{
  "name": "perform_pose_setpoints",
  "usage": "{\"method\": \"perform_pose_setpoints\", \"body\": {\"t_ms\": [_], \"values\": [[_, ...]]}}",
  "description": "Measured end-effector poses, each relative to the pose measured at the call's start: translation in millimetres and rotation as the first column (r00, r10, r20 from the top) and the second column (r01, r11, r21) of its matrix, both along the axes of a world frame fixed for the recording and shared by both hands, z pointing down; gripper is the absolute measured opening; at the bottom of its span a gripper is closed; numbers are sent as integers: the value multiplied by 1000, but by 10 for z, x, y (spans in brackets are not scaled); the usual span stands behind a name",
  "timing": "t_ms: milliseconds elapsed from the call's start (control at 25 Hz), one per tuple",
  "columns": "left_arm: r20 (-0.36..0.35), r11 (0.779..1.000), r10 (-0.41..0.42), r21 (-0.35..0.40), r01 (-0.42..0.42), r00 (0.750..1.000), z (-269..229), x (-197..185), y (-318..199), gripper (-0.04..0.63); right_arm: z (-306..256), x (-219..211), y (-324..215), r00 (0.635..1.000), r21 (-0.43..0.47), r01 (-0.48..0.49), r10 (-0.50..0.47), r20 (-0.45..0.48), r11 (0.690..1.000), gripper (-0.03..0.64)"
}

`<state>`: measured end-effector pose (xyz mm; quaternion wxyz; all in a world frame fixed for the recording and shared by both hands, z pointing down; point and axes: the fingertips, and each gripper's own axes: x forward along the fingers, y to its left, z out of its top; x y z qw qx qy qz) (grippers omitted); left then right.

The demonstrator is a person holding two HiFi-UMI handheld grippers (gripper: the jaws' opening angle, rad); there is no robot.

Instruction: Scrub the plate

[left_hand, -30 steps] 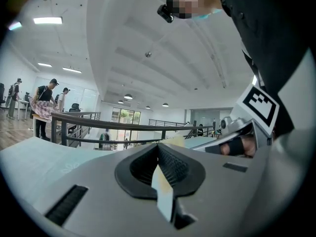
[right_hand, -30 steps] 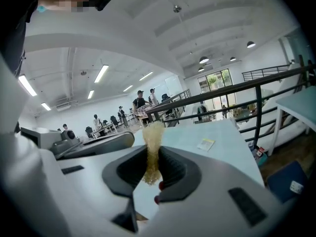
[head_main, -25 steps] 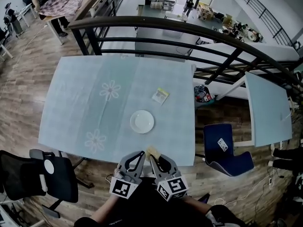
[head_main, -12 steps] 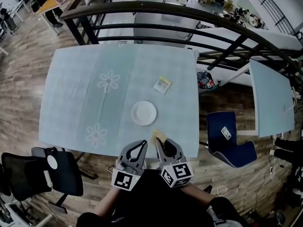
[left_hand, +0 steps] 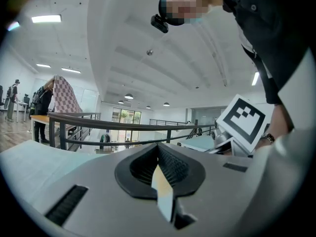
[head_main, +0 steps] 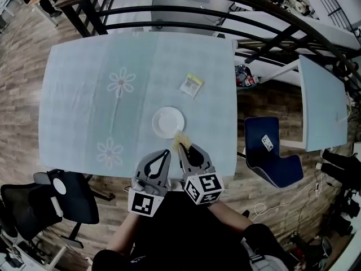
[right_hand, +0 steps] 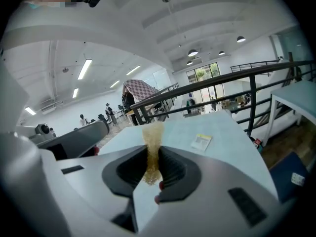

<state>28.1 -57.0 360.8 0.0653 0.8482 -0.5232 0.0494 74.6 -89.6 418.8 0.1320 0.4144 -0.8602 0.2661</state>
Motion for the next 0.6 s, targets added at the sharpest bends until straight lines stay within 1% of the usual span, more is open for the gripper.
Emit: {"method": "perform_pose_setpoints", "body": {"t_ms": [240, 360, 600], "values": [[-15, 1000, 12, -28, -12, 1000, 110, -120, -146, 14, 239, -78, -262, 999, -42, -47, 45, -30, 998, 60], [-9, 1000, 28, -11, -28, 1000, 106, -197, -287, 14, 340, -157, -420, 998, -55, -50, 48, -44, 997, 60], [-52, 1000, 11, -28, -12, 999, 105, -431, -448, 13, 646, -291, -565, 995, -121, -75, 66, -78, 990, 60]]}}
